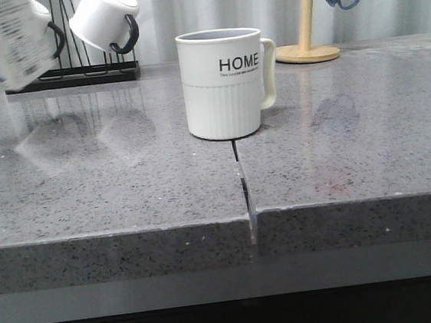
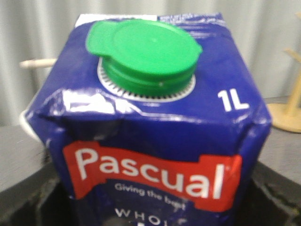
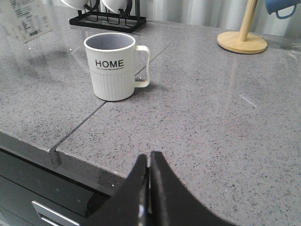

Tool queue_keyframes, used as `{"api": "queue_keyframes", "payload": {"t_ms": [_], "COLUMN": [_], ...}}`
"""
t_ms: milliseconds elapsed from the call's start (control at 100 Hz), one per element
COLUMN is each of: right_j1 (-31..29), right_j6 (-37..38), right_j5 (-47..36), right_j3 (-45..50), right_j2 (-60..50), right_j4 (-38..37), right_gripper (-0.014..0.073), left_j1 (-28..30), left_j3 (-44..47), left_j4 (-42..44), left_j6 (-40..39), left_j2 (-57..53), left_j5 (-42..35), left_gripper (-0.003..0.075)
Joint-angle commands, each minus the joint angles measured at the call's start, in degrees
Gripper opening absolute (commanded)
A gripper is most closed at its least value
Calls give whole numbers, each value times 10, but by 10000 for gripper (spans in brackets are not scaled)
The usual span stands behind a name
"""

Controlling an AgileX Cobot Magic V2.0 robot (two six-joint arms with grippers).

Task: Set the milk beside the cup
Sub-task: 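Lift the milk carton and carry it beside the HOME mug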

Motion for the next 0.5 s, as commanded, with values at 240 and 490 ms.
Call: {"api": "queue_keyframes", "payload": {"t_ms": [240,490], "right_j1": [1,1], "right_j6": [-2,-2], "right_j5": [-42,-42], "right_j3": [-13,-13], "right_j2": [7,7], "right_j4": [-2,-2], "right_gripper": [17,17], "left_j1": [-112,-160], "left_j3": [-105,-106], "left_j4": [-34,-58], "left_j6": [0,0], "left_j2": [82,132], "left_j5": [-15,-48], "left_gripper": [265,265]}}
